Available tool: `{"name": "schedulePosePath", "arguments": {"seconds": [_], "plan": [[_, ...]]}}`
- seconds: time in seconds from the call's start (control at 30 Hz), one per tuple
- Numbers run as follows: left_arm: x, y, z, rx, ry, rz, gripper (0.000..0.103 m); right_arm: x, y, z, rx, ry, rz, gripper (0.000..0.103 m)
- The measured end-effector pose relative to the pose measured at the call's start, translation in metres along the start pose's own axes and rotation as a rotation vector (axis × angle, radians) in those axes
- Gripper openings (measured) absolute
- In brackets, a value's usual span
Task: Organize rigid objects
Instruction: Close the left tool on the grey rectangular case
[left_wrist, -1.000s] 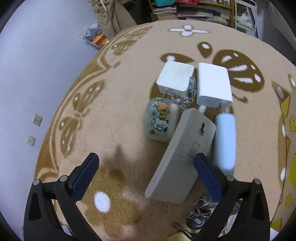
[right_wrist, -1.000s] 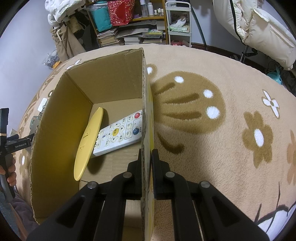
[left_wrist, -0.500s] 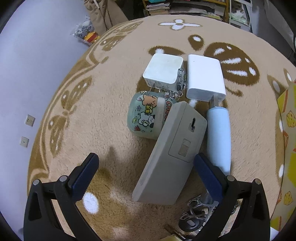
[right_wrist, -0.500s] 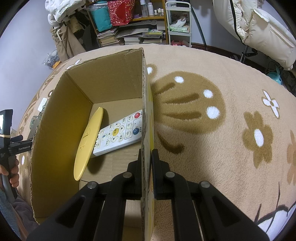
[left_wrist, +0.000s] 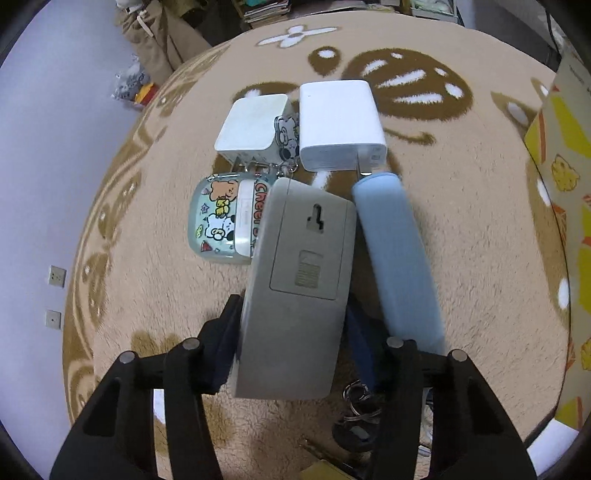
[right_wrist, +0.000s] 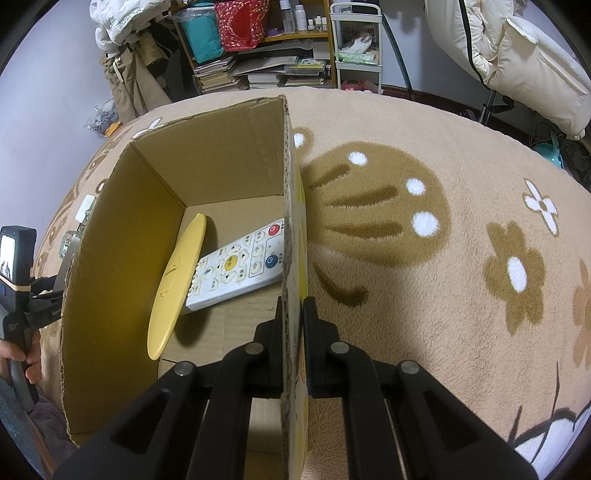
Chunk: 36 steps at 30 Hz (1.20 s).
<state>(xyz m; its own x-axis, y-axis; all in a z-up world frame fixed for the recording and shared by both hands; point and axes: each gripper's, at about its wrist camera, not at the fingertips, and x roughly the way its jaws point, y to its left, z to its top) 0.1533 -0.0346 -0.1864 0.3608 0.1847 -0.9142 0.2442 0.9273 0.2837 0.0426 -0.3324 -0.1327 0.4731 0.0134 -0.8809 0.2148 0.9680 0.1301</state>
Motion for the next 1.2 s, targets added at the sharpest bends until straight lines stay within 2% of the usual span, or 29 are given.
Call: {"name": "schedulePosePath", "arguments": {"seconds": [0.23, 0.57, 0.97, 1.2], "plan": [[-0.01, -0.008, -0.004, 0.015, 0.011, 0.043, 0.05, 0.0, 0.0, 0.0, 0.002, 0.0, 0.001, 0.008], [-0.034, 0.011, -0.004, -0.071, -0.01, -0.003, 0.049, 0.0, 0.0, 0.0, 0.0, 0.001, 0.0, 0.008], [-0.063, 0.028, -0.006, -0.148, -0.089, -0.008, 0.047, 0.0, 0.0, 0.001, 0.0, 0.001, 0.0, 0.008], [-0.099, 0.029, -0.002, -0.188, -0.167, 0.007, 0.047, 0.0, 0.0, 0.0, -0.002, 0.0, -0.001, 0.008]]}}
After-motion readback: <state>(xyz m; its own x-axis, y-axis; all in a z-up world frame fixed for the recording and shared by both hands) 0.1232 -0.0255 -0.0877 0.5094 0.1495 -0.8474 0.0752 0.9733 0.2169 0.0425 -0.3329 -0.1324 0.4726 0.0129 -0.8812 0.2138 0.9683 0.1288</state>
